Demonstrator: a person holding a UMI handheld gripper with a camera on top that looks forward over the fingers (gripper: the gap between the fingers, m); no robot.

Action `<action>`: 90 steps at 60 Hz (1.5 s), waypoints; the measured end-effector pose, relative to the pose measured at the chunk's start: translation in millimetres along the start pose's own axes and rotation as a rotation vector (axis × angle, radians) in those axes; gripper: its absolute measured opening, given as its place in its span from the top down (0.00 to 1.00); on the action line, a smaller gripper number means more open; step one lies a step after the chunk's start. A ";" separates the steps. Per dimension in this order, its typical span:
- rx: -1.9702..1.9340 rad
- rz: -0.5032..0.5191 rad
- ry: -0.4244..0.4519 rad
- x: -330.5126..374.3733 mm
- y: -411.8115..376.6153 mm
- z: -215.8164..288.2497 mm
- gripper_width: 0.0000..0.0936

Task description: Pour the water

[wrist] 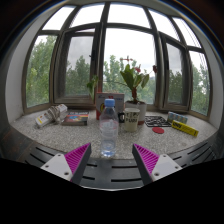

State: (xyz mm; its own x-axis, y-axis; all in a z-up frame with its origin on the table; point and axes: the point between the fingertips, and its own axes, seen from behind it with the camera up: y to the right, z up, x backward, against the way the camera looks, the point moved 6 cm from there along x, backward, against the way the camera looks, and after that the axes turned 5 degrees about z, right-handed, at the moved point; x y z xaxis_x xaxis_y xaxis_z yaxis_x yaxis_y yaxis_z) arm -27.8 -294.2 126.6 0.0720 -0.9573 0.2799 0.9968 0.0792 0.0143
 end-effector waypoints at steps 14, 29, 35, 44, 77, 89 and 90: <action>0.026 -0.055 0.057 -122.3 -5.8 17.8 0.10; 0.023 -0.050 0.065 -167.3 -1.8 10.3 0.49; 0.021 -0.025 0.080 -168.4 -3.5 11.4 0.62; 0.029 0.041 0.104 -164.1 -10.8 20.1 0.69; -1.097 0.739 0.491 -167.2 -30.9 282.4 0.69; -1.788 0.889 0.483 -233.3 24.7 277.1 0.69; -1.837 0.892 0.480 -238.9 28.7 273.2 0.69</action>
State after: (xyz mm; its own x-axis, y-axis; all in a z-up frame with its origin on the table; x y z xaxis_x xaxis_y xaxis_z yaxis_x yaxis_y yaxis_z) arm -26.2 12.8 322.4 0.1400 -0.8270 -0.5446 -0.4489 0.4372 -0.7793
